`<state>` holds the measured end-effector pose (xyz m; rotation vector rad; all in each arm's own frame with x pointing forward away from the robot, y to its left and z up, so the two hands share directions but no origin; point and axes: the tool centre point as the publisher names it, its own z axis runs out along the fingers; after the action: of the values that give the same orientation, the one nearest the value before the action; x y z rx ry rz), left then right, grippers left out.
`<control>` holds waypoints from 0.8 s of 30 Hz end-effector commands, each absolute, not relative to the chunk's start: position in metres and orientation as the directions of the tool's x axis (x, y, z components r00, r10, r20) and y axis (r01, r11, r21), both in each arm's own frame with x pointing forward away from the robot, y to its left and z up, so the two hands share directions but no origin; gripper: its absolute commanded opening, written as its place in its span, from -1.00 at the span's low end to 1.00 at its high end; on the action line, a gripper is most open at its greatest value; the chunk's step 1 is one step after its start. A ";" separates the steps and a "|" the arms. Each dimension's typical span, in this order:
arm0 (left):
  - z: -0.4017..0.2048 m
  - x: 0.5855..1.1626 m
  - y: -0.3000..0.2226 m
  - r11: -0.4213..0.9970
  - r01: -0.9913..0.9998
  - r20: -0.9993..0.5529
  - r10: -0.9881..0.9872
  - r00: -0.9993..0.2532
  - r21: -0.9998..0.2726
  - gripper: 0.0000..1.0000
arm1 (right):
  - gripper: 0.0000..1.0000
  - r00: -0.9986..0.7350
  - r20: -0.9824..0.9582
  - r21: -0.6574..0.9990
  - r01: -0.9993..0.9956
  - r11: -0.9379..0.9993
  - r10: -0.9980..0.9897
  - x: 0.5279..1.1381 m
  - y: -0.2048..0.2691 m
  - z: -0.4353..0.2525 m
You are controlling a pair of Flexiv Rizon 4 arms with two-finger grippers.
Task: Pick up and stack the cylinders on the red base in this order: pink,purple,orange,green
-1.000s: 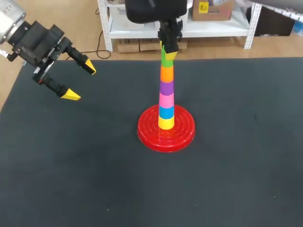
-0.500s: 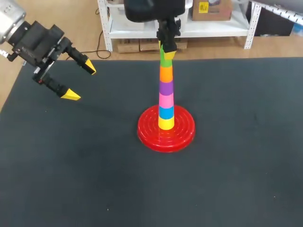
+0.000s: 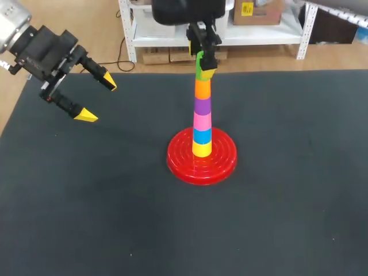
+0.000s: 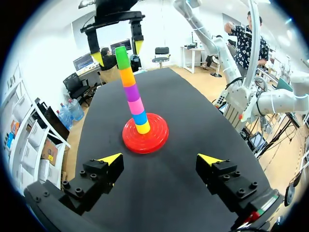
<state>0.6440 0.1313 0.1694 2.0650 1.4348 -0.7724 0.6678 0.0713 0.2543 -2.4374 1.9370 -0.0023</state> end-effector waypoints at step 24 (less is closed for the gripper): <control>0.169 0.643 0.131 -0.314 0.945 -0.698 0.658 0.283 0.087 1.00 | 1.00 0.106 -0.174 -0.080 -0.992 -0.093 -0.979 0.639 0.004 0.252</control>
<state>0.6440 0.1313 0.1694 2.0650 1.4347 -0.7724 0.6442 0.0069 0.2536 -2.2338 2.0089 0.1579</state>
